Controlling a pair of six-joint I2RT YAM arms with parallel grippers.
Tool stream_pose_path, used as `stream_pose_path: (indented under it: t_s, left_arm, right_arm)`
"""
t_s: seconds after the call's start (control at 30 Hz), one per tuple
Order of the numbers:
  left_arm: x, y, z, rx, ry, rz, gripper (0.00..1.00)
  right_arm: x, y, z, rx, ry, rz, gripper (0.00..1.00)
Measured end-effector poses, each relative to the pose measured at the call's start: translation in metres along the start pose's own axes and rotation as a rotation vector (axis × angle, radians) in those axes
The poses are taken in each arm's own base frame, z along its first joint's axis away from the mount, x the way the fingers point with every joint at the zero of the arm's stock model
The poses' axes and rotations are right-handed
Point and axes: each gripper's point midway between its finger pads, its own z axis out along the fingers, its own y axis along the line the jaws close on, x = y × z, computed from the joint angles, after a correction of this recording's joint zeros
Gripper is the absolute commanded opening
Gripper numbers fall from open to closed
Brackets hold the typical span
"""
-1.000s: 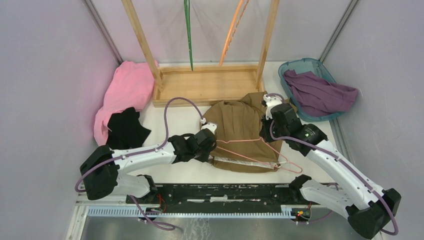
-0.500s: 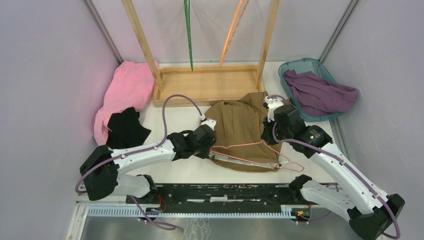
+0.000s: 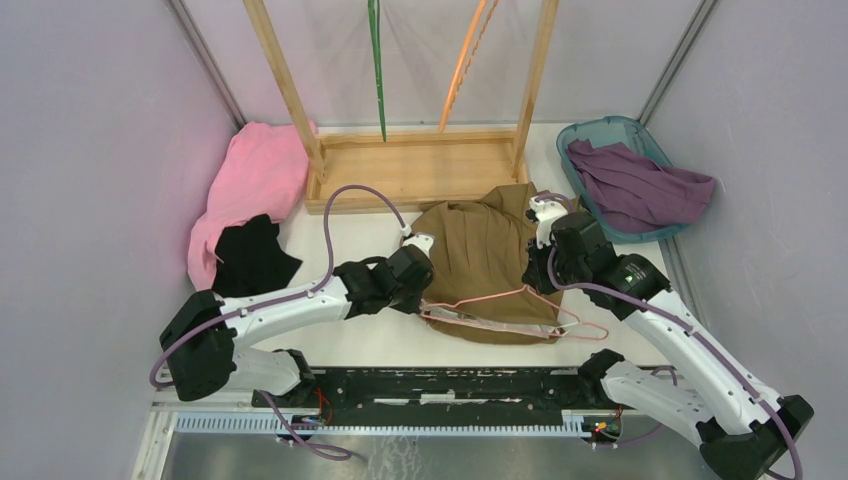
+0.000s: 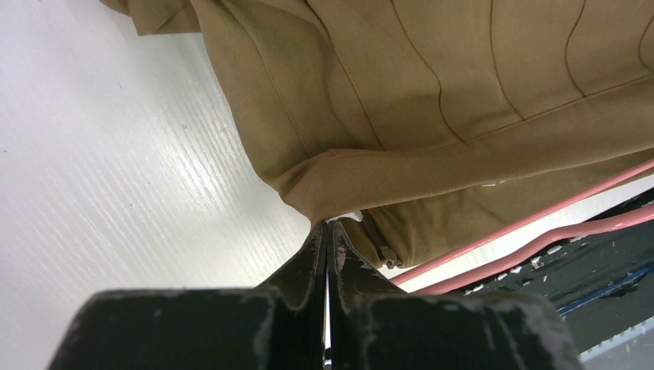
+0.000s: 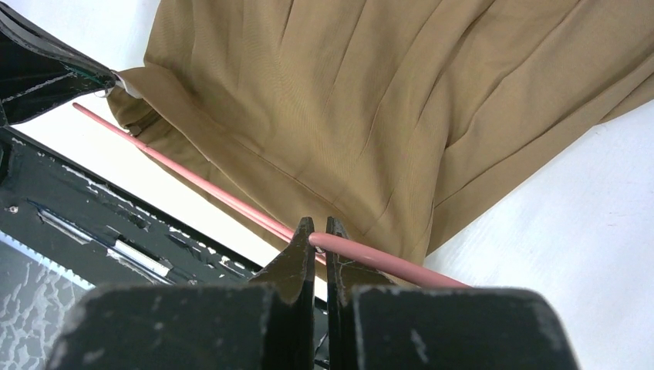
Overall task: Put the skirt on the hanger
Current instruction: Hang the skirt on the hanger.
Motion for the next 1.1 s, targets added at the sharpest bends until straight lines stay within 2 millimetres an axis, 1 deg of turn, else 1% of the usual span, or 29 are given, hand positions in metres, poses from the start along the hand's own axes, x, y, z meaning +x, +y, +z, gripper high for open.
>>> stream_pose_path:
  t_s: [0.3, 0.7, 0.87, 1.03, 1.1]
  left_arm:
    - [-0.005, -0.002, -0.002, 0.006, -0.01, 0.002, 0.03]
    - [-0.005, -0.002, -0.002, 0.009, -0.009, 0.024, 0.03]
    - [-0.005, -0.002, -0.002, 0.01, -0.008, 0.029, 0.03]
    - [-0.004, -0.002, 0.0, 0.009, -0.001, 0.032, 0.03]
    - [-0.003, -0.002, 0.0, 0.009, 0.0, 0.036, 0.03]
  right_arm:
    - [0.0, -0.003, 0.002, 0.019, 0.005, 0.001, 0.01]
    - [0.001, -0.011, 0.017, 0.065, 0.026, 0.002, 0.01]
    - [0.0, -0.012, 0.013, 0.072, 0.01, 0.001, 0.01]
    - [-0.005, -0.014, 0.001, 0.078, -0.04, 0.002, 0.01]
    - [-0.005, -0.014, -0.001, 0.084, -0.044, 0.003, 0.01]
